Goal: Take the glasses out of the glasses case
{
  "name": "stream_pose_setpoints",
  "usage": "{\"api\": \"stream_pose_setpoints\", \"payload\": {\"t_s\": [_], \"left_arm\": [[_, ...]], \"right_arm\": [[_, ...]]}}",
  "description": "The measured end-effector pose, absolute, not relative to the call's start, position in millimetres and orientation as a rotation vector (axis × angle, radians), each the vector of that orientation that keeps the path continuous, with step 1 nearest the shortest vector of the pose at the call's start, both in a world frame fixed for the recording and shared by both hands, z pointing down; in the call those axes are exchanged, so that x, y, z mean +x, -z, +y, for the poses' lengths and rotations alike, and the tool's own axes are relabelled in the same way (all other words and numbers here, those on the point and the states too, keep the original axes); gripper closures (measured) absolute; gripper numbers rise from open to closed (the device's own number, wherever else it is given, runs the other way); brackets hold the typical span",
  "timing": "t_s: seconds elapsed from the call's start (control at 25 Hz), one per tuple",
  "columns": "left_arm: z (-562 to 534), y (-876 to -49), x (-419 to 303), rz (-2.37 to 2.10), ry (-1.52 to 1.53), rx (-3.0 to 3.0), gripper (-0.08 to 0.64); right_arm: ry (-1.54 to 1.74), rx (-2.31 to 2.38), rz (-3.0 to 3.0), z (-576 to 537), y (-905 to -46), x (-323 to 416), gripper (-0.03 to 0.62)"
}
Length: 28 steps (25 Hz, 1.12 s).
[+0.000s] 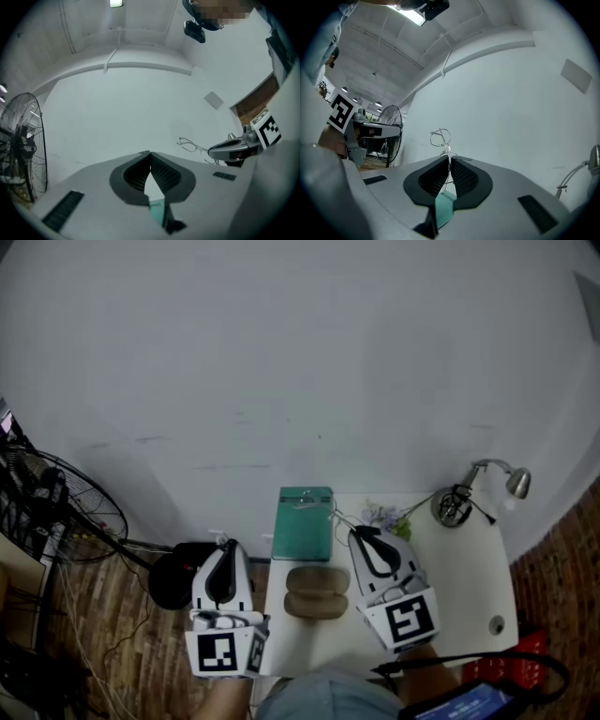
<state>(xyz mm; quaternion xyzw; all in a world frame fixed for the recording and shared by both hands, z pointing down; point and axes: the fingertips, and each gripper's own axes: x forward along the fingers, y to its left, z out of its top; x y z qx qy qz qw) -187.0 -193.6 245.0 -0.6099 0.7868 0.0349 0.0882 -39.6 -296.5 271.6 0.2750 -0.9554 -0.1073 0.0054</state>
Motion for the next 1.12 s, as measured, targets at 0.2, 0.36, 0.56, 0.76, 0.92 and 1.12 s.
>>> {"api": "stream_pose_setpoints", "payload": {"t_s": [0.2,0.36,0.56,0.76,0.92,1.12], "left_arm": [[-197,-242,-185,2.372,-0.068,-1.806,0.554],[-199,-245,-180,2.364,-0.066,-1.814,0.554],[-201,-248,-177,2.350,-0.066,-1.827,0.554],[-203,-252,-175,2.342,-0.063,-1.838,0.554],[-205,-256,-173,2.352,-0.065,-1.859,0.554],[-207,-252,-175,2.356,-0.060,-1.833,0.554]], "right_arm": [[0.338,0.884,-2.992,-294,-275,-35,0.560],[0.343,0.904,-3.001,-295,-273,-29,0.561],[0.359,0.902,-3.010,-294,-269,-29,0.561],[0.362,0.886,-3.017,-294,-270,-30,0.561],[0.360,0.889,-3.020,-295,-270,-29,0.561],[0.364,0.885,-3.018,-296,-271,-30,0.561]]}}
